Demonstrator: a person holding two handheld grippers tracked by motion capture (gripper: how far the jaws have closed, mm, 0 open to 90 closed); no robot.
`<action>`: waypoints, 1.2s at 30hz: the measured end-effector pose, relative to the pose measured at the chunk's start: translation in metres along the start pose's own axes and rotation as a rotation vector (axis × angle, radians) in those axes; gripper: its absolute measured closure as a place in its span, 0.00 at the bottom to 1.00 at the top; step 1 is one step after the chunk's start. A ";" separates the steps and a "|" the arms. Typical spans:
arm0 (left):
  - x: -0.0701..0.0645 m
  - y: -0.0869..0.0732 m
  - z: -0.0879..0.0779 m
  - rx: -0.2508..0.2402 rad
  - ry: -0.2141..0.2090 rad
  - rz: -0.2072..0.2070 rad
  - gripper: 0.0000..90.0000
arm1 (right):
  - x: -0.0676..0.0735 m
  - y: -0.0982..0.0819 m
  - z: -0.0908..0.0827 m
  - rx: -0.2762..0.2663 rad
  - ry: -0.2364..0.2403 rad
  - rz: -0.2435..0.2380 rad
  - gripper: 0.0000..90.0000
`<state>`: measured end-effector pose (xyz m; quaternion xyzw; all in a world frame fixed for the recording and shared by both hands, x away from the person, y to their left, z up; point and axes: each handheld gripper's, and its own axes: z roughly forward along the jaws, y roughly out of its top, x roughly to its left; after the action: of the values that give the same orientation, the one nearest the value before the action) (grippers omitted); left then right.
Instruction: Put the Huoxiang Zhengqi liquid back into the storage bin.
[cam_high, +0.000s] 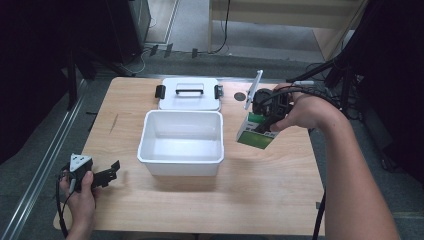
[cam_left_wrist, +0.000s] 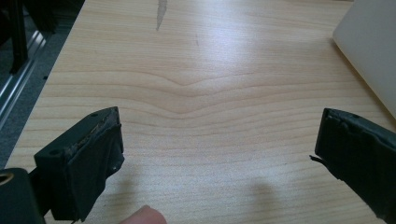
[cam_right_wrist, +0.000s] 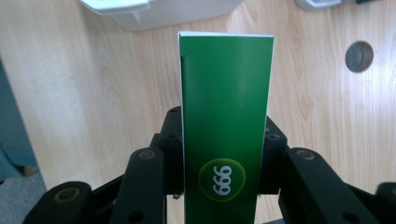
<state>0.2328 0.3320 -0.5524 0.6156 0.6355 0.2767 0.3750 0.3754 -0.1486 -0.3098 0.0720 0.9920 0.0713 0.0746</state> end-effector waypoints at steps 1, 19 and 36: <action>0.000 0.000 0.000 0.000 0.000 -0.001 0.02 | 0.001 0.003 -0.002 0.003 0.004 -0.011 0.71; 0.001 0.000 0.000 0.000 -0.003 -0.002 0.02 | 0.003 0.050 -0.041 -0.021 0.013 -0.092 0.71; 0.001 0.000 0.000 -0.003 -0.005 -0.004 0.02 | 0.011 0.095 -0.044 -0.015 0.044 -0.133 0.71</action>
<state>0.2326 0.3334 -0.5524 0.6144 0.6356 0.2752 0.3779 0.3698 -0.0598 -0.2542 0.0036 0.9955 0.0754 0.0582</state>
